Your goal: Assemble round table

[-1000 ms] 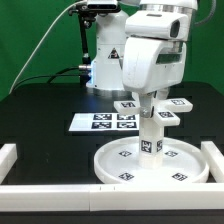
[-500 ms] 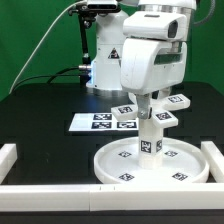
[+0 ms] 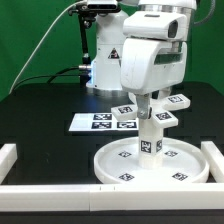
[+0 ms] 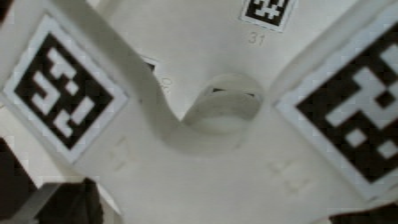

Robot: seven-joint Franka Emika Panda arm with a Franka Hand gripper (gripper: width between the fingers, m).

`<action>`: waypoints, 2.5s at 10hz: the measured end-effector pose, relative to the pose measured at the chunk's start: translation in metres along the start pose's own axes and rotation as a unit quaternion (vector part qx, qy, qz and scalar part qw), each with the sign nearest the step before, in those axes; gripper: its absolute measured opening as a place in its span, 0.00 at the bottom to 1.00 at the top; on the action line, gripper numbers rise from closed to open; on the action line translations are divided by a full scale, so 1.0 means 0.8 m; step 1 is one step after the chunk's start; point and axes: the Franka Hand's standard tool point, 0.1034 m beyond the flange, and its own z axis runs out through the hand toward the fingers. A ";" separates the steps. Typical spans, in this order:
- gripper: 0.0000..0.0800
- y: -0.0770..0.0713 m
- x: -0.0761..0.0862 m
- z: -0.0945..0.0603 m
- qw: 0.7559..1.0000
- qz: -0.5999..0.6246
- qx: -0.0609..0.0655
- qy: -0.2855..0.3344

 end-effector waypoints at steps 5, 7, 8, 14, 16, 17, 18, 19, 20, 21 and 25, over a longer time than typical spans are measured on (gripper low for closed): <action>0.81 0.008 0.000 -0.004 1.000 0.002 0.019 -0.002; 0.81 0.004 0.004 -0.003 1.000 -0.001 0.021 -0.002; 0.66 0.004 0.004 -0.003 1.000 -0.001 0.021 -0.002; 0.54 0.004 0.004 -0.003 1.000 0.005 0.021 -0.002; 0.54 0.007 0.004 -0.003 0.998 0.064 -0.001 0.027; 0.54 0.006 0.002 -0.003 0.991 0.127 -0.007 0.039; 0.54 0.007 0.003 -0.003 0.982 0.183 -0.008 0.046; 0.55 0.008 0.002 -0.003 0.964 0.260 -0.005 0.056; 0.55 0.008 0.002 -0.004 0.946 0.317 -0.002 0.064; 0.55 0.009 0.003 -0.004 0.927 0.369 0.005 0.067; 0.55 0.012 0.001 -0.006 0.831 0.549 0.049 0.075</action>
Offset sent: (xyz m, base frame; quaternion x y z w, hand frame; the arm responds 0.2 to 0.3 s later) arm 0.0080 -0.0029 0.0047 0.0274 -0.0079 -0.0028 0.9996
